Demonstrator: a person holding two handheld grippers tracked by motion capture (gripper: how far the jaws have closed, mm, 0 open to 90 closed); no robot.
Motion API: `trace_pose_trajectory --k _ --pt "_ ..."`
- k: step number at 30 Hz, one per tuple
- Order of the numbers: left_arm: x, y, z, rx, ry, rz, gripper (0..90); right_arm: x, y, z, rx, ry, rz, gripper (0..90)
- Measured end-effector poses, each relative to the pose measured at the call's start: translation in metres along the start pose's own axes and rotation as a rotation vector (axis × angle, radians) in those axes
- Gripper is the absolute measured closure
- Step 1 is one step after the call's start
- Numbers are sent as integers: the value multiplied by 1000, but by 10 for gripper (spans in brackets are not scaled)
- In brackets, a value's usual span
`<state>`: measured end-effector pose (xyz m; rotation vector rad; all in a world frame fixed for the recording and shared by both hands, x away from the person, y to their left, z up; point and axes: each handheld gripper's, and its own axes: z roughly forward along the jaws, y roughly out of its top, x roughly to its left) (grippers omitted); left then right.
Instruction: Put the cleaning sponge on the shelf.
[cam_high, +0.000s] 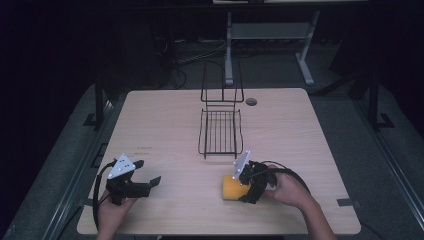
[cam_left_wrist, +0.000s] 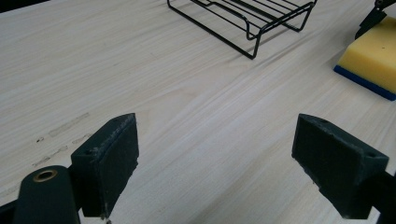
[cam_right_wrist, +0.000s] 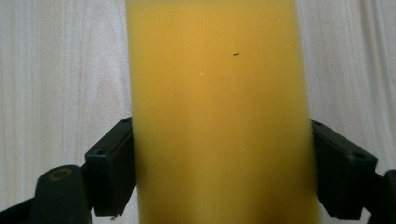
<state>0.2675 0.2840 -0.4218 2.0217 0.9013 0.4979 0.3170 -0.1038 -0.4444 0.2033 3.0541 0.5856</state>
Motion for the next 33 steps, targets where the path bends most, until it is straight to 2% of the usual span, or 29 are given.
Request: trace_pose_trajectory --k 17,33 --pt "0 0 1 2 -3 -1 142 -3 1 -12 -40 -2 -4 205" --pt "1 1 2 1 -3 -5 142 -15 9 -25 -52 12 -2 205"
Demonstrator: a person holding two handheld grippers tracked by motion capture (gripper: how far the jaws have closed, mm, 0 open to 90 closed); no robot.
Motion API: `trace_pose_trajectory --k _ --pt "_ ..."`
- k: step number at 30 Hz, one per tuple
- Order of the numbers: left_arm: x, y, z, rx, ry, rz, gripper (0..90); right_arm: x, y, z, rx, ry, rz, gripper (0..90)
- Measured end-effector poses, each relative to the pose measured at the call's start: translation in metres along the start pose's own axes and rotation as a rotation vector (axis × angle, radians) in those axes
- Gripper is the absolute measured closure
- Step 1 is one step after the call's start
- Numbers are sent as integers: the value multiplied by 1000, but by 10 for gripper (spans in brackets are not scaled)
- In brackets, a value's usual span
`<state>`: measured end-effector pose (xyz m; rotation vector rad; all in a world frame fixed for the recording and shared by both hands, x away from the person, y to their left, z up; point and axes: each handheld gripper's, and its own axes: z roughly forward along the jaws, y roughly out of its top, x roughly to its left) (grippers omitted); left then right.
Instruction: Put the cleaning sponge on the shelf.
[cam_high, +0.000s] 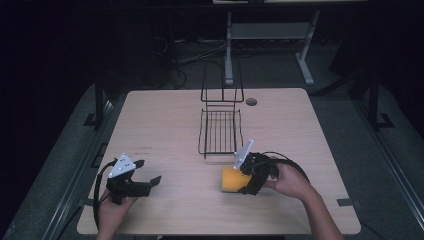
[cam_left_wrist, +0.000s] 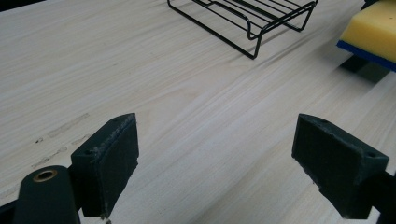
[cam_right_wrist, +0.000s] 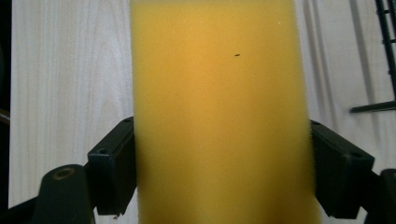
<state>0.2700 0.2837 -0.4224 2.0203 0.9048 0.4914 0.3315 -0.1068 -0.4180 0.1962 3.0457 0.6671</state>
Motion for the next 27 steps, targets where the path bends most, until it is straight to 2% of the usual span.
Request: trace_pose_trajectory --k 18,27 --pt "-2 2 3 1 -3 4 142 -14 9 -9 -4 -5 4 206" --pt "-2 2 2 -8 -1 2 142 -22 17 -9 1 7 -1 206"
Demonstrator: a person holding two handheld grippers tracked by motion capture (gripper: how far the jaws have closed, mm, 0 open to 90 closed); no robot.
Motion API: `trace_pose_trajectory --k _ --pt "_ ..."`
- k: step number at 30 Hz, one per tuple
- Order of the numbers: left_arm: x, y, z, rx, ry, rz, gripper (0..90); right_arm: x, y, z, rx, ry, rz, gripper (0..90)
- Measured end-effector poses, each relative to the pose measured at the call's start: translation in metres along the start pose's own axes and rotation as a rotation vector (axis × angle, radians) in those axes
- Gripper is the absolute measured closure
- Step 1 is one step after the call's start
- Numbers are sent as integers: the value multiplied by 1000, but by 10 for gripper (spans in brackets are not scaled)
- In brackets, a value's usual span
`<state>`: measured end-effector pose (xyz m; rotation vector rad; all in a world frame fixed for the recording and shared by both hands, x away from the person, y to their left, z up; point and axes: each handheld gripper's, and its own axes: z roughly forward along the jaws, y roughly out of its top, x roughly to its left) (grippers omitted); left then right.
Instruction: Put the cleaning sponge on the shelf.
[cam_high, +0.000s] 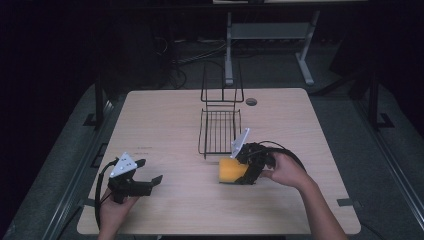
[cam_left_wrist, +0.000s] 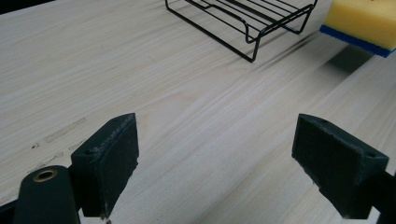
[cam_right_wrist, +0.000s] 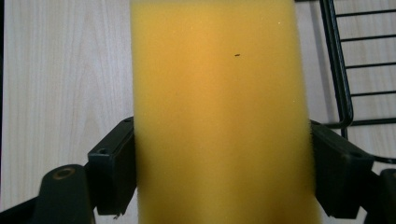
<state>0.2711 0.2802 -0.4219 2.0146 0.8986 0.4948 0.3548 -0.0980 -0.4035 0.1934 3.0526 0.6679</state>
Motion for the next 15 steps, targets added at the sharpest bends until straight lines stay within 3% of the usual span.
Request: trace_pose_trajectory --k 15 --pt "0 0 -1 -1 -2 6 142 -7 15 0 5 -2 -20 206"
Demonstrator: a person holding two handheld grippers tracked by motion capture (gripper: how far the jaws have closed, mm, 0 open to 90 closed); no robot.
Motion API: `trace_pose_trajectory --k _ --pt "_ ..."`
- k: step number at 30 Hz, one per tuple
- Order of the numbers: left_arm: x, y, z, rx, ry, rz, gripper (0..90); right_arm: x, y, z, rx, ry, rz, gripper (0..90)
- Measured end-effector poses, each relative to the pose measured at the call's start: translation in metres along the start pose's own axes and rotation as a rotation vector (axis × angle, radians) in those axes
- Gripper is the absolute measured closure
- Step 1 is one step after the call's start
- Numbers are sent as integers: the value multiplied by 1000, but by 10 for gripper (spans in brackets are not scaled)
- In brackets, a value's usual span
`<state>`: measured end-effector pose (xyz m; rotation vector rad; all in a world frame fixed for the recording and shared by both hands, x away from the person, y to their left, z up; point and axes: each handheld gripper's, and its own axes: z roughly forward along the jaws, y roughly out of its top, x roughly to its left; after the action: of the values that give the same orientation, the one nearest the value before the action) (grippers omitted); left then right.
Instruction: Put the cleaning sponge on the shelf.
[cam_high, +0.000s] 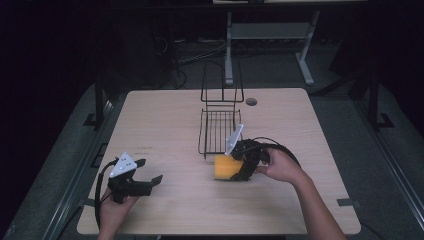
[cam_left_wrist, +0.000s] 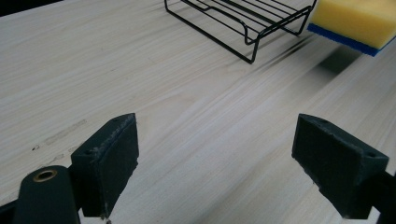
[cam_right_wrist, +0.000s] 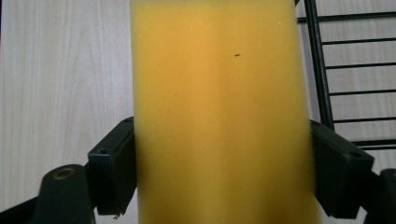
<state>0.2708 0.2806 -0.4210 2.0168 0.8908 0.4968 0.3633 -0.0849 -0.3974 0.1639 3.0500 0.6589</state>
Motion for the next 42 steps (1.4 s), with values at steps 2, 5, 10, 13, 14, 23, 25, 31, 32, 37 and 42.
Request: trace_pose_trajectory --k 2,5,10,13,14,23,25,31,32,37,42 --pt "0 0 0 -2 1 -2 142 -2 2 0 4 2 5 206" --pt "1 -1 -1 -4 3 -5 142 -5 7 -1 8 -9 -11 206" --pt "2 -1 -2 -9 4 -11 142 -8 12 -3 17 -15 -10 206" --pt "2 -1 -3 -11 6 -11 142 -12 17 -5 8 -17 -17 206" --pt "3 -1 -3 -10 6 -11 142 -13 18 -5 5 -17 -19 206" --pt "3 -1 -3 -11 6 -14 142 -22 23 -5 0 -24 -23 206" --pt "3 -1 -3 -9 6 -12 142 -24 24 -5 -3 -24 -23 206" --pt "4 -2 -3 -8 3 -16 142 -31 29 -6 -3 -26 -16 206" --pt "4 -3 -3 -10 5 -19 142 -33 29 -6 -7 -21 -18 206" --pt "5 -3 -4 -7 3 -20 142 -38 34 -1 10 -15 -28 206" --pt "5 -4 -5 -8 4 -21 142 -42 37 1 25 -20 -26 206"
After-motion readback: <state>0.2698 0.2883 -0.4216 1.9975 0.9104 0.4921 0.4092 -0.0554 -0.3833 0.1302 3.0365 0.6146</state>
